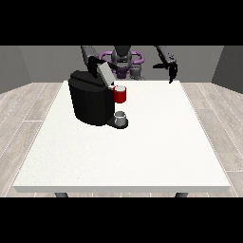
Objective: Insert the coffee pod into the coffee machine and close the lid
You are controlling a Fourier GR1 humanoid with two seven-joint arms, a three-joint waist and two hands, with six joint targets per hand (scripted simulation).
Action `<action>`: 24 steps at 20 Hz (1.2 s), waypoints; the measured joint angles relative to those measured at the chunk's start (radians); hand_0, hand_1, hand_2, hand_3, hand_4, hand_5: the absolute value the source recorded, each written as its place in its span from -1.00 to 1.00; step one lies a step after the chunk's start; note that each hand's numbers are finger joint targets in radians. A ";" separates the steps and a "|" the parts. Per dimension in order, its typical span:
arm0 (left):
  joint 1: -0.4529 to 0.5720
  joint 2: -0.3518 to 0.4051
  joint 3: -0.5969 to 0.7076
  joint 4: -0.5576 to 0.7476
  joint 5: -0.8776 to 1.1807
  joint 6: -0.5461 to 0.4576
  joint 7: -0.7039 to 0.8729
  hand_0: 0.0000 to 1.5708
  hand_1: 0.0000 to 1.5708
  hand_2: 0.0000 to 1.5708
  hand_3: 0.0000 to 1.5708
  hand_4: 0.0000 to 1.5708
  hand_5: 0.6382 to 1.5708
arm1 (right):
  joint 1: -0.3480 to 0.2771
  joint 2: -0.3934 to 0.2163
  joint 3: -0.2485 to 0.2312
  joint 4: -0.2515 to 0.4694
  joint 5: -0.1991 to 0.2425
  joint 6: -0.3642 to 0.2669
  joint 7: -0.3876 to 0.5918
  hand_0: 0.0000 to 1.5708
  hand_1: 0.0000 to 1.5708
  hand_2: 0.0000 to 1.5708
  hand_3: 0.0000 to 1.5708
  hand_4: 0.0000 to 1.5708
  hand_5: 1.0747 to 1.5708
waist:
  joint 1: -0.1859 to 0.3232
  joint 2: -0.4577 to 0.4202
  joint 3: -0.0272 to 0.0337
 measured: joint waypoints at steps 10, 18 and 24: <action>-0.014 0.025 -0.005 0.022 0.003 -0.008 -0.028 -1.00 -1.00 -1.00 -1.00 -0.52 1.00 | -0.079 -0.026 -0.029 0.055 -0.015 0.011 -0.020 -1.00 -1.00 -1.00 -1.00 -0.51 1.00 | 0.008 0.030 -0.0044; -0.038 0.029 0.002 0.053 0.015 0.001 -0.014 -1.00 -1.00 -1.00 -1.00 -0.55 1.00 | -0.116 0.000 -0.003 0.080 0.018 -0.018 -0.003 -1.00 -1.00 -1.00 -1.00 -0.54 1.00 | 0.017 0.033 -0.0006; -0.084 0.039 0.007 0.085 0.024 -0.005 -0.010 -1.00 -1.00 -1.00 -1.00 -0.52 1.00 | -0.200 0.033 0.037 0.112 0.058 -0.048 0.058 -1.00 -1.00 -1.00 -1.00 -0.48 1.00 | 0.037 0.055 0.0045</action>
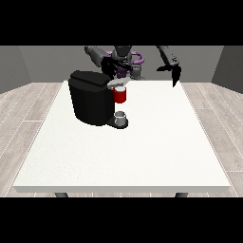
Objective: Insert the coffee pod into the coffee machine and close the lid
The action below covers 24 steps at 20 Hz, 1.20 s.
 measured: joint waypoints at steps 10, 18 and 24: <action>-0.055 0.024 0.020 0.081 0.014 -0.009 -0.043 -1.00 -1.00 -1.00 -1.00 -0.59 1.00 | -0.161 0.020 0.068 0.060 0.092 -0.046 0.028 -1.00 -1.00 -1.00 -1.00 -0.53 1.00 | 0.024 0.045 -0.0017; -0.062 0.032 0.012 0.130 0.008 -0.018 -0.074 -1.00 -1.00 -1.00 -1.00 -0.55 1.00 | -0.194 0.040 0.115 0.078 0.061 -0.047 0.010 -1.00 -1.00 -1.00 -1.00 -0.45 1.00 | 0.035 0.030 -0.0017; -0.060 0.014 -0.008 0.162 0.001 -0.022 -0.083 -1.00 -1.00 -1.00 -1.00 -0.66 1.00 | -0.112 0.043 0.263 0.054 -0.003 -0.029 -0.011 -1.00 -1.00 -1.00 -1.00 -0.35 1.00 | 0.039 -0.009 -0.0015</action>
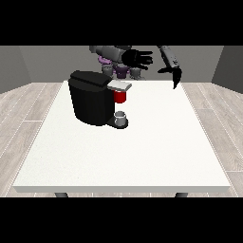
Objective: Insert the coffee pod into the coffee machine and close the lid
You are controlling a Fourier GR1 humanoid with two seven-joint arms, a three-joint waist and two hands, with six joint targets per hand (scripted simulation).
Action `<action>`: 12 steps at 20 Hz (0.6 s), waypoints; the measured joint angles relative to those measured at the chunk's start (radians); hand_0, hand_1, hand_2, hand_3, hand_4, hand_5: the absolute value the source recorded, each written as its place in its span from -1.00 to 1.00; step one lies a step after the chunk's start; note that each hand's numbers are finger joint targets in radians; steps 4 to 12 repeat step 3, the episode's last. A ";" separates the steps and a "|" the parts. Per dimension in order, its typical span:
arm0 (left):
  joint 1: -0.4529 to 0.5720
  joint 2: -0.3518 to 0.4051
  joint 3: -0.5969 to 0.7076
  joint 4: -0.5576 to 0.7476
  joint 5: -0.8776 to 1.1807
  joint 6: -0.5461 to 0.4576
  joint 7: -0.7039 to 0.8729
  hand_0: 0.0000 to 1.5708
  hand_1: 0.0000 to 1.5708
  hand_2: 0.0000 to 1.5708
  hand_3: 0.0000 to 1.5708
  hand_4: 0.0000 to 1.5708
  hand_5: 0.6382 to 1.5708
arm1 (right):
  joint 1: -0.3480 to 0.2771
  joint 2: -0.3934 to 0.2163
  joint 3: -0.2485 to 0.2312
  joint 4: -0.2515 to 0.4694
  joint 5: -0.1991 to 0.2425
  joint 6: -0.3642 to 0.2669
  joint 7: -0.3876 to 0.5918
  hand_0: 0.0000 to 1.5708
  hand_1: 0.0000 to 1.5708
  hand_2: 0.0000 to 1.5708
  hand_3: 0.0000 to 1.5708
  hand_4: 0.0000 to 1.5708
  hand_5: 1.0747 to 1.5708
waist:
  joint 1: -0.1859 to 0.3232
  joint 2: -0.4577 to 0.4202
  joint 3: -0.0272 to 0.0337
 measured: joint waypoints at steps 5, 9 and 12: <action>0.021 -0.009 -0.013 0.010 -0.013 0.004 -0.015 -1.00 -1.00 -1.00 -1.00 -0.79 1.00 | 0.084 0.001 0.099 -0.038 -0.042 0.022 -0.051 -1.00 -1.00 -1.00 -1.00 -0.41 1.00 | 0.007 -0.023 0.0001; 0.021 -0.009 -0.013 0.010 -0.013 0.004 -0.015 -1.00 -1.00 -1.00 -1.00 -0.79 1.00 | 0.084 0.001 0.099 -0.038 -0.042 0.022 -0.051 -1.00 -1.00 -1.00 -1.00 -0.41 1.00 | 0.007 -0.023 0.0001; 0.021 -0.009 -0.013 0.010 -0.013 0.004 -0.015 -1.00 -1.00 -1.00 -1.00 -0.79 1.00 | 0.084 0.001 0.099 -0.038 -0.042 0.022 -0.051 -1.00 -1.00 -1.00 -1.00 -0.41 1.00 | 0.007 -0.023 0.0001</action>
